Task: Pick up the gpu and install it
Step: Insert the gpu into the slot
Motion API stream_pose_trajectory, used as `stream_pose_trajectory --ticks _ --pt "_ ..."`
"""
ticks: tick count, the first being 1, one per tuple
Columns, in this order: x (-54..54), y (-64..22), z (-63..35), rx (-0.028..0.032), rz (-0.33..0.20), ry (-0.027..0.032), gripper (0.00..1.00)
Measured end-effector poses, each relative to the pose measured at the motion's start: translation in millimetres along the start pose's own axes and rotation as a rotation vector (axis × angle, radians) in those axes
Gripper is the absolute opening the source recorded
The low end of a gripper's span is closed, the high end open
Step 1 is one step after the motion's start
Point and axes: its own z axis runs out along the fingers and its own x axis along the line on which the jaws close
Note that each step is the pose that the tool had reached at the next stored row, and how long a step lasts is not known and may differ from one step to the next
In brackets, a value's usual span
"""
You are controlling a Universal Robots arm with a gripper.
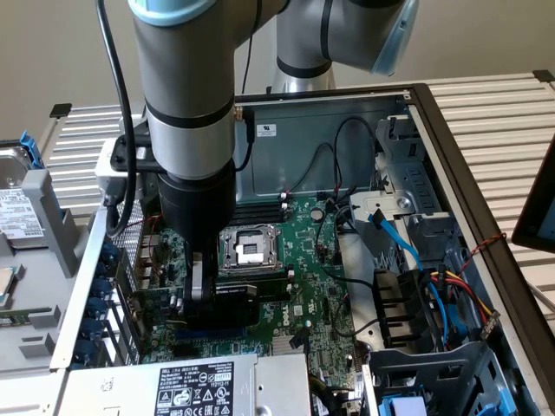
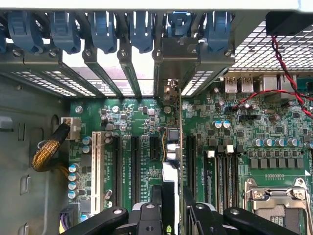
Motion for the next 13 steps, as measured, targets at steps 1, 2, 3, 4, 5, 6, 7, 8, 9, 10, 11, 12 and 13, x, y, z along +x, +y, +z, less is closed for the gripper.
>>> stream_pose_trajectory --ticks 1,2,3,4,5,6,7,8,9,10,11,12,13 --pt "0.0 0.0 0.0 0.0 0.0 0.0001 0.27" --pt "0.0 0.0 0.1 0.0001 0.0 0.0 0.27" --pt "0.1 0.0 0.1 0.0001 0.0 0.0 0.27" --pt "0.1 0.0 0.1 0.0 0.0 0.0 0.27" --pt "0.3 0.0 0.0 0.0001 0.0 0.0 0.27" --pt "0.4 0.0 0.1 0.0001 0.0 -0.0001 0.27" --pt "0.4 0.0 0.1 0.0001 0.0 0.0 0.27" --pt "0.4 0.0 0.1 0.0001 0.0 0.0 0.27" --pt "0.4 0.0 0.1 0.0 0.0 0.0001 0.27" --pt "0.4 0.0 0.0 0.0 0.0 0.0001 0.27" --pt "0.4 0.0 0.0 0.0 0.0 0.0001 0.27" --pt "0.5 0.0 0.0 -0.0001 0.0 0.0002 0.27" --pt "0.5 0.0 0.0 0.0 0.0 0.0002 0.27"
